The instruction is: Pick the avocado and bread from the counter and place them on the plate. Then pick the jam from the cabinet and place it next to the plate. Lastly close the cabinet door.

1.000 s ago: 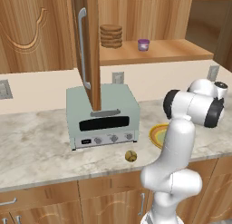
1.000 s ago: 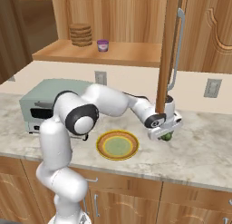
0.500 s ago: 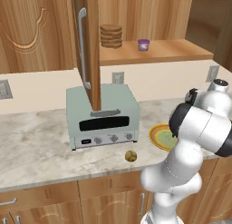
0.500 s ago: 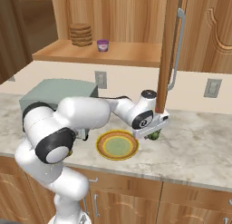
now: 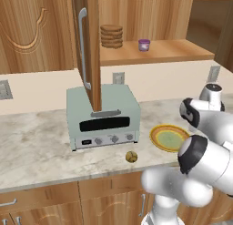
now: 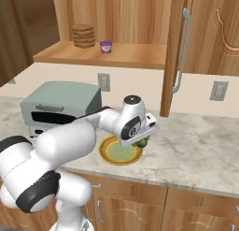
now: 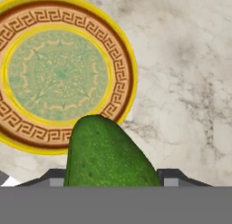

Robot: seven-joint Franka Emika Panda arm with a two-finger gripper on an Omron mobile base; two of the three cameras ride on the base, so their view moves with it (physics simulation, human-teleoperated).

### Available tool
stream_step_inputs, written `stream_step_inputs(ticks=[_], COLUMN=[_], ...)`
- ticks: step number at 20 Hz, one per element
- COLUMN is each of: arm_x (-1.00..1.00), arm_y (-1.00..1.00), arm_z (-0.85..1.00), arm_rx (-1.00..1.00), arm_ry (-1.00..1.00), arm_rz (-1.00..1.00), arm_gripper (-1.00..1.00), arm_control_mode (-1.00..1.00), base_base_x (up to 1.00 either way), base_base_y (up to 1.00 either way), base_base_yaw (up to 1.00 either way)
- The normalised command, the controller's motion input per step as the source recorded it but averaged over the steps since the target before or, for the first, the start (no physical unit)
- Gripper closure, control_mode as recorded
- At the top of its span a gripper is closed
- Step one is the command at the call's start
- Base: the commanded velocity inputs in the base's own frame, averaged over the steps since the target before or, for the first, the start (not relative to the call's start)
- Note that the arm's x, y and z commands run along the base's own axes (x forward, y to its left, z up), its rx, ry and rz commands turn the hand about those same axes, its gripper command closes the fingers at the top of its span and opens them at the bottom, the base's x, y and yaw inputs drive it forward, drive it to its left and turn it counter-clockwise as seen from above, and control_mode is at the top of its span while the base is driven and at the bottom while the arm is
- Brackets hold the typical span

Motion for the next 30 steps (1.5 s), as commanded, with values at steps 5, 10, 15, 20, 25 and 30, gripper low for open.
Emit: stream_step_inputs(ticks=[5,10,15,20,25,30], arm_x=[0.0,0.02,0.11,0.19,0.1,0.1], arm_y=[0.46,0.21,0.04,0.08,0.11,0.11], arm_z=[0.0,0.0,-0.01,-0.01,-0.04,-0.24], arm_rx=[0.0,0.0,0.06,0.13,0.03,0.0], arm_ry=[0.06,0.04,0.01,0.0,0.0,0.0], arm_rz=[0.0,0.0,0.02,0.02,0.0,0.0], arm_gripper=[1.0,1.0,1.0,1.0,1.0,1.0], arm_control_mode=[-1.0,-1.0,-1.0,-1.0,-1.0,-1.0], base_base_x=[0.0,0.0,0.0,0.0,0.0,0.0], base_base_y=[0.0,0.0,0.0,0.0,0.0,0.0], base_base_yaw=[0.0,0.0,0.0,0.0,0.0,0.0])
